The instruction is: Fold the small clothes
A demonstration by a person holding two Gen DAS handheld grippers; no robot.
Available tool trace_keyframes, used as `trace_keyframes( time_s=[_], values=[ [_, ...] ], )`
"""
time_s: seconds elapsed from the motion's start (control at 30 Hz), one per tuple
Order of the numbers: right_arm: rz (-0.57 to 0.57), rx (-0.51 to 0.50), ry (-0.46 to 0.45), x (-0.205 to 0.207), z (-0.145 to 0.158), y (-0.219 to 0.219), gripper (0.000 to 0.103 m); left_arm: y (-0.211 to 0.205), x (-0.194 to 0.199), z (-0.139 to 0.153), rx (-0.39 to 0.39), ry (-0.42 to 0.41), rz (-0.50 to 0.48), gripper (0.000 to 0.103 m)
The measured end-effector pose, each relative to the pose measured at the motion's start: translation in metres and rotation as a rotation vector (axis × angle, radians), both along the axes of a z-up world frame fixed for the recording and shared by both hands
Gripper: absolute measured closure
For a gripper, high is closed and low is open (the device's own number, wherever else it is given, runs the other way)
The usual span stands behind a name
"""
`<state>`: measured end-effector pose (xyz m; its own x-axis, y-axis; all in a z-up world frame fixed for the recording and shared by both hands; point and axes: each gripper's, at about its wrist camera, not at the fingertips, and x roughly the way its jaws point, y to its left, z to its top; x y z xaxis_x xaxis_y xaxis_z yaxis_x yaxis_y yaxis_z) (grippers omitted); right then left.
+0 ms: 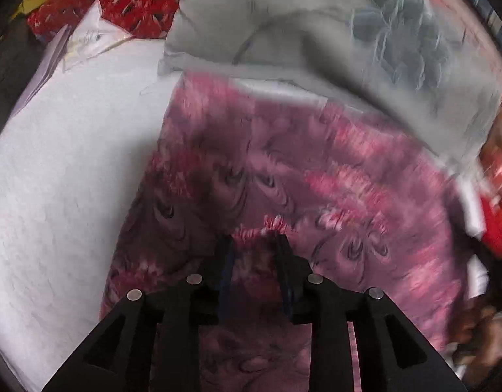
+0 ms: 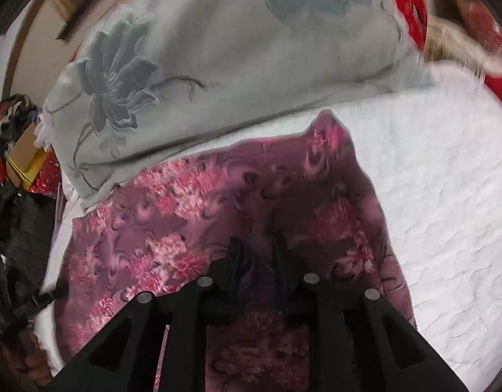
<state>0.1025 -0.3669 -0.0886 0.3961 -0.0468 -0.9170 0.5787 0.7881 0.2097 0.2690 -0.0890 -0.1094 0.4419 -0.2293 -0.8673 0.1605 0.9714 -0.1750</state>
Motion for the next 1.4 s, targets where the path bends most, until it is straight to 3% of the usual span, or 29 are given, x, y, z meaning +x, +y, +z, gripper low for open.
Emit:
trace_keyframes(
  time_s=[0.07, 0.1, 0.17, 0.2, 0.23, 0.33, 0.4, 0.43, 0.53, 0.63, 0.73, 0.87, 0.93, 1.0, 1.2, 1.3, 1.4],
  values=[
    [-0.003, 0.014, 0.041, 0.003, 0.011, 0.006, 0.079, -0.003, -0.009, 0.009, 0.045, -0.003, -0.008, 0.078],
    [0.000, 0.033, 0.012, -0.001, 0.022, 0.009, 0.079, -0.002, -0.010, 0.012, 0.040, 0.010, -0.008, 0.078],
    [0.020, 0.039, -0.055, -0.010, 0.036, 0.017, 0.073, 0.005, -0.022, 0.024, -0.025, 0.011, 0.002, 0.076],
    [0.040, 0.033, -0.062, -0.016, 0.039, 0.024, 0.059, 0.006, -0.026, 0.029, -0.037, 0.012, 0.008, 0.067],
    [0.061, 0.027, -0.046, -0.020, 0.036, 0.030, 0.053, 0.006, -0.031, 0.028, -0.041, 0.022, 0.016, 0.055],
    [0.134, 0.007, 0.089, -0.033, 0.009, 0.043, 0.052, 0.004, -0.045, 0.020, 0.018, 0.036, 0.022, 0.053],
    [0.178, -0.072, 0.086, -0.037, 0.023, 0.054, 0.053, 0.001, -0.051, 0.024, 0.032, 0.059, 0.013, 0.055],
    [0.173, -0.062, 0.096, -0.039, 0.027, 0.056, 0.053, 0.001, -0.057, 0.029, 0.016, 0.063, 0.005, 0.055],
    [0.164, 0.036, 0.001, -0.054, 0.042, 0.062, 0.053, 0.004, -0.069, 0.030, -0.033, 0.080, 0.024, 0.050],
    [0.219, 0.036, 0.129, -0.063, 0.017, 0.074, 0.048, 0.000, -0.070, 0.007, 0.007, 0.153, 0.029, 0.050],
    [0.285, -0.042, 0.159, -0.066, 0.031, 0.084, 0.049, -0.003, -0.078, 0.017, 0.041, 0.127, 0.010, 0.049],
    [0.178, -0.074, 0.136, -0.086, 0.055, 0.060, 0.046, 0.008, -0.084, 0.018, -0.006, 0.167, 0.024, 0.049],
    [0.097, -0.116, 0.177, -0.102, 0.055, 0.045, 0.045, 0.014, -0.083, 0.015, -0.034, 0.173, 0.044, 0.049],
    [0.037, -0.069, 0.194, -0.114, 0.044, 0.032, 0.045, 0.014, -0.083, 0.013, -0.033, 0.167, 0.047, 0.049],
    [0.057, -0.118, 0.144, -0.108, 0.056, 0.032, 0.046, 0.006, -0.086, 0.012, 0.022, 0.158, 0.015, 0.046],
    [-0.060, -0.094, 0.056, -0.125, 0.069, 0.011, 0.045, 0.005, -0.087, 0.010, 0.022, 0.149, 0.007, 0.045],
    [-0.148, -0.003, 0.123, -0.137, 0.051, -0.008, 0.044, 0.005, -0.088, 0.009, 0.013, 0.144, 0.006, 0.042]
  ],
)
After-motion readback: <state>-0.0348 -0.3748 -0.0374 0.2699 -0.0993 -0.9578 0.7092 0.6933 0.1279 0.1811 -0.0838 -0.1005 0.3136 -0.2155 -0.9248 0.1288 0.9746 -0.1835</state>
